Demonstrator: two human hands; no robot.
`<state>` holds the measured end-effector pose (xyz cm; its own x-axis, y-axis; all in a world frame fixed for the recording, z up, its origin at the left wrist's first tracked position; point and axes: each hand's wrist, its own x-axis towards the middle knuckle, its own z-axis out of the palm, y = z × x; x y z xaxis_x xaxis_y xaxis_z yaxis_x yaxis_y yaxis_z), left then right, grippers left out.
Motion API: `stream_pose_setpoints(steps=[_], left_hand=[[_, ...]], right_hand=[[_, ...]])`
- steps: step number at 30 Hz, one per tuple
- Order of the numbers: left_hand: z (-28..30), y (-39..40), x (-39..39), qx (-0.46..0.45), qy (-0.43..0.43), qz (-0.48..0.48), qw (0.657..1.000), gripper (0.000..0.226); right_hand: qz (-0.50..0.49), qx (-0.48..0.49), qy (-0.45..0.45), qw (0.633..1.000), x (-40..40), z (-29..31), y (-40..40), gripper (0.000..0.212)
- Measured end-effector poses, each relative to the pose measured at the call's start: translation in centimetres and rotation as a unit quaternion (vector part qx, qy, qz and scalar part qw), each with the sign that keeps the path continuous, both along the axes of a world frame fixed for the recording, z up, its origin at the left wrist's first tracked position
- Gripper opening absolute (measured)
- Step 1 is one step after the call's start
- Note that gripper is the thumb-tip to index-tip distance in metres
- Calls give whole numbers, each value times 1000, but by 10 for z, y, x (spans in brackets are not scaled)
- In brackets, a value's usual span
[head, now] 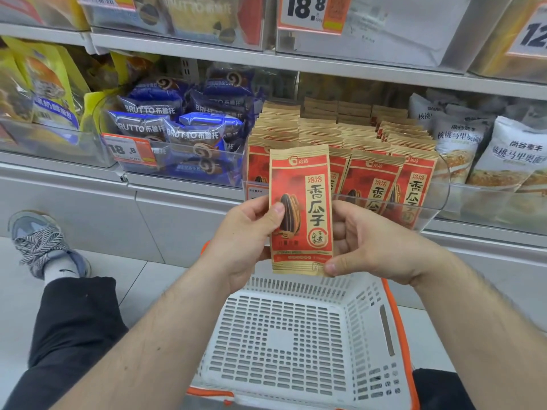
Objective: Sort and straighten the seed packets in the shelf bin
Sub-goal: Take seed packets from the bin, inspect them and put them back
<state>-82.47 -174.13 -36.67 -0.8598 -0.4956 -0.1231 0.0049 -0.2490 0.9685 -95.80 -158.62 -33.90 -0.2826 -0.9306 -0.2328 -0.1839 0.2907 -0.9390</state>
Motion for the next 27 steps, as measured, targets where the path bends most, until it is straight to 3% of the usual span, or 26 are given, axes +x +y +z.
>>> stream_pose_setpoints(steps=[3, 8, 12, 16, 22, 25, 27], left_hand=[[-8, 1, -4, -57, -39, -3, 998, 24], [-16, 8, -6, -44, -51, -23, 997, 40], [-23, 7, -4, -57, -56, -66, 995, 44], [-29, 10, -5, -49, -50, -99, 993, 38], [-29, 12, -13, -33, -40, -55, 997, 45], [-31, 10, -18, -2, -20, -25, 999, 76], [-29, 7, -17, 47, -9, -58, 997, 80]], right_hand=[[-1, 50, 115, 992, 8, -4, -5, 76], [20, 86, 231, 969, 22, -7, -12, 73], [-32, 17, 217, 976, 15, -6, -9, 56], [-109, -70, 205, 970, 13, -6, -13, 4], [-151, -68, 190, 968, 17, -17, -20, 22], [-173, -76, 118, 975, 19, -19, -24, 24], [-176, -93, 57, 978, 19, -15, -24, 27]])
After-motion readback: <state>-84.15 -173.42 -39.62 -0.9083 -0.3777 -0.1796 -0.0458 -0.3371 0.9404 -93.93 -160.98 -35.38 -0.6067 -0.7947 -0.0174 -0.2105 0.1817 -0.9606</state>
